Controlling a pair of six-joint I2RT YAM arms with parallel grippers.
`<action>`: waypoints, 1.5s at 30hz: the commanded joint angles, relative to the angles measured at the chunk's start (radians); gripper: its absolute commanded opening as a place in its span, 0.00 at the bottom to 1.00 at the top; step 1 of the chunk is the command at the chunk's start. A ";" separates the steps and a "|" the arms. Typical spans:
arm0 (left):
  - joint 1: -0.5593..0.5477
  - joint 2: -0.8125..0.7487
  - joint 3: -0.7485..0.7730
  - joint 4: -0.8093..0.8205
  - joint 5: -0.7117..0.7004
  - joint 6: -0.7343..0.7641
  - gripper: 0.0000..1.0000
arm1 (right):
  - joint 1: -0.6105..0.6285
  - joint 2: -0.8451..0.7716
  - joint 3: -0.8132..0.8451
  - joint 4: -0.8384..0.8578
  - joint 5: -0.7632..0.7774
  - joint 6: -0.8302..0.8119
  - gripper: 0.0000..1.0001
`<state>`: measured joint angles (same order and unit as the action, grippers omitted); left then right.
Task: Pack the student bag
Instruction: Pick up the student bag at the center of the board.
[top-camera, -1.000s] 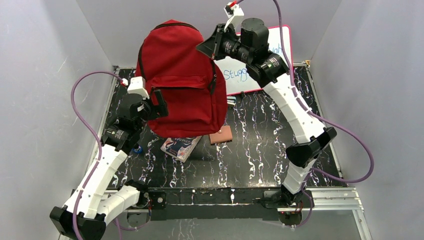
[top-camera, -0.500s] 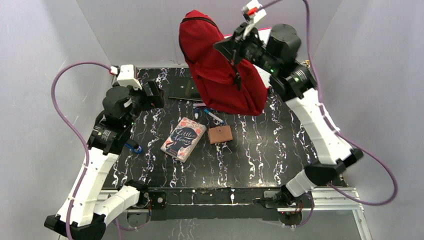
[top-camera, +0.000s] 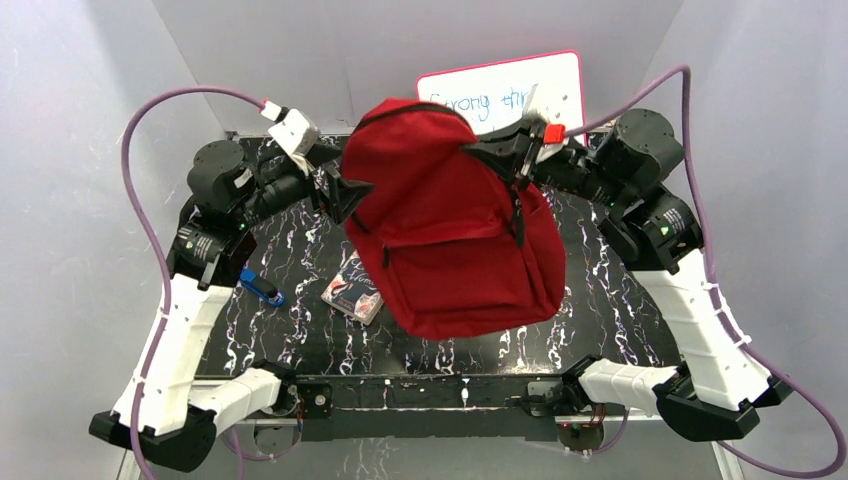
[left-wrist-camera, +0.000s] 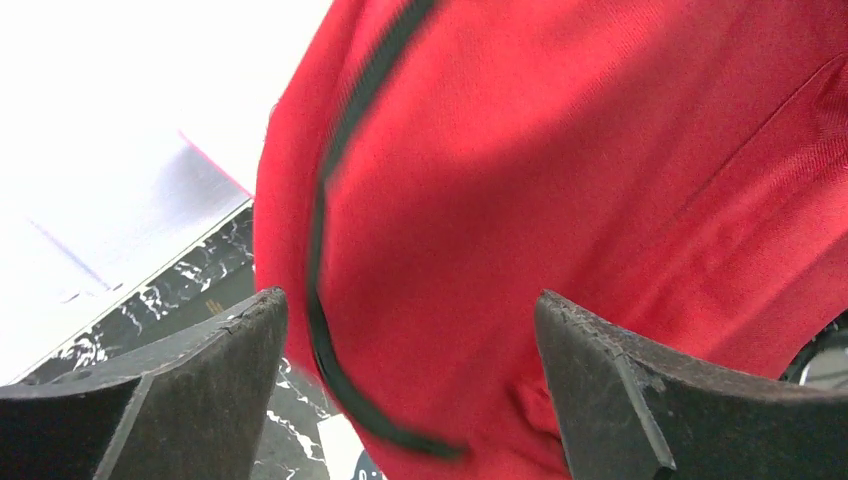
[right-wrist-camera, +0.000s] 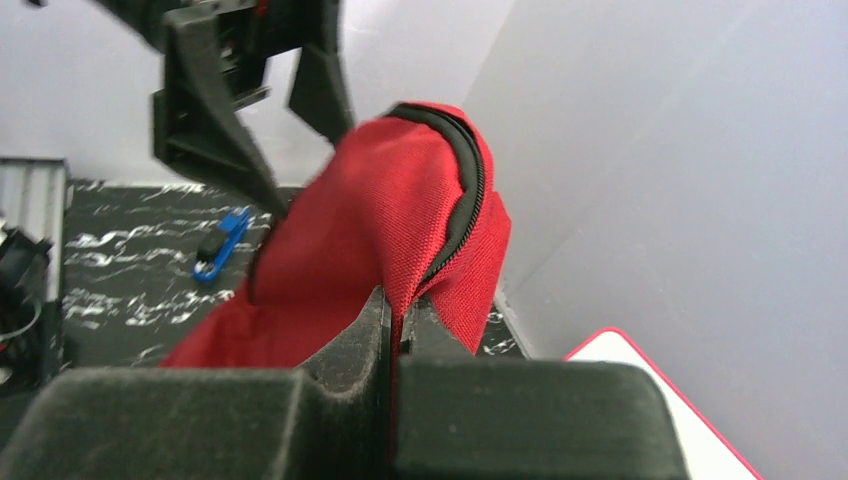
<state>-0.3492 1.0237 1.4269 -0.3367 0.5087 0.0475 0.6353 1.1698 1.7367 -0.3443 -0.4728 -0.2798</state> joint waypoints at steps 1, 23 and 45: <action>-0.004 0.018 0.058 0.011 0.143 0.112 0.90 | 0.004 -0.063 -0.061 0.093 -0.111 -0.094 0.00; -0.021 0.197 0.114 -0.010 0.529 -0.031 0.74 | 0.004 -0.110 -0.224 0.158 -0.223 -0.066 0.00; -0.059 0.246 0.142 0.123 0.596 -0.015 0.00 | 0.004 -0.352 -0.462 0.161 0.404 0.322 0.65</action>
<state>-0.4065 1.2964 1.5352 -0.3279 1.1019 0.0193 0.6395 0.9134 1.3022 -0.2497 -0.3683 -0.1646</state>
